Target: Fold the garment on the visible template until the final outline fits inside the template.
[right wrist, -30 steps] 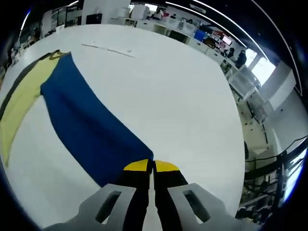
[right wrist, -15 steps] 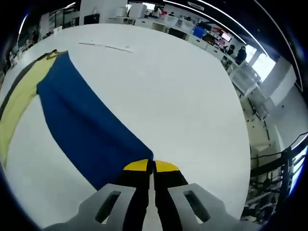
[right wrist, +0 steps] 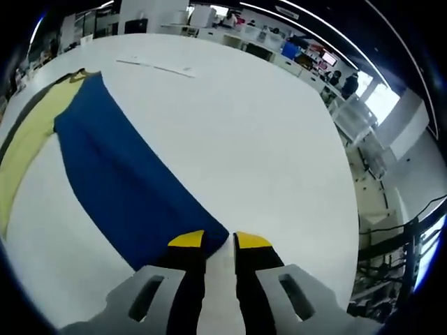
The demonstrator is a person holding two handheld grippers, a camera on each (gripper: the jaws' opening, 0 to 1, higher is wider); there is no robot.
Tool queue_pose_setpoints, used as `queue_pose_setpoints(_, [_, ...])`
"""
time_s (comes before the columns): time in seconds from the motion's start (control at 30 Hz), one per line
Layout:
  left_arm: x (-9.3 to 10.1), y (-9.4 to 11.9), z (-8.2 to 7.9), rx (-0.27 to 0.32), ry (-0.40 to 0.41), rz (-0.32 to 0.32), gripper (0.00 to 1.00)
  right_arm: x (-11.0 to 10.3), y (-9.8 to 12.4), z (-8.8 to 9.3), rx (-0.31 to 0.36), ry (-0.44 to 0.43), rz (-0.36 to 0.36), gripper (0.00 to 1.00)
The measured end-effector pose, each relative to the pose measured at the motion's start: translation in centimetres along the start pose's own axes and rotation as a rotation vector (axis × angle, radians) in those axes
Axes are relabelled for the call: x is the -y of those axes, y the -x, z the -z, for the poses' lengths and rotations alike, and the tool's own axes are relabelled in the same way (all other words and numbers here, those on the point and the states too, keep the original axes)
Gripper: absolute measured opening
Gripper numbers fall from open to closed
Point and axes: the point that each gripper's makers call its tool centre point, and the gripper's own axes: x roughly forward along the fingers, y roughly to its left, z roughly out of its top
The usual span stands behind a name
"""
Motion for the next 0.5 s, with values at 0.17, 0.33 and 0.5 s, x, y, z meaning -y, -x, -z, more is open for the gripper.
queue_pose_setpoints(0.17, [0.2,0.0,-0.1,0.004,-0.007,0.008,0.87,0.2,1.1,-0.9,0.039,0.004,0.015,0.21])
queue_pose_setpoints(0.33, [0.4,0.0,-0.6,0.019,-0.020,0.013,0.87,-0.2,2.5,-1.6,0.079,0.009,0.018,0.25])
queue_pose_setpoints(0.5, [0.7,0.0,-0.8,0.030,-0.032,0.023,0.87,-1.0,3.9,-2.5,0.123,-0.002,-0.003,0.31])
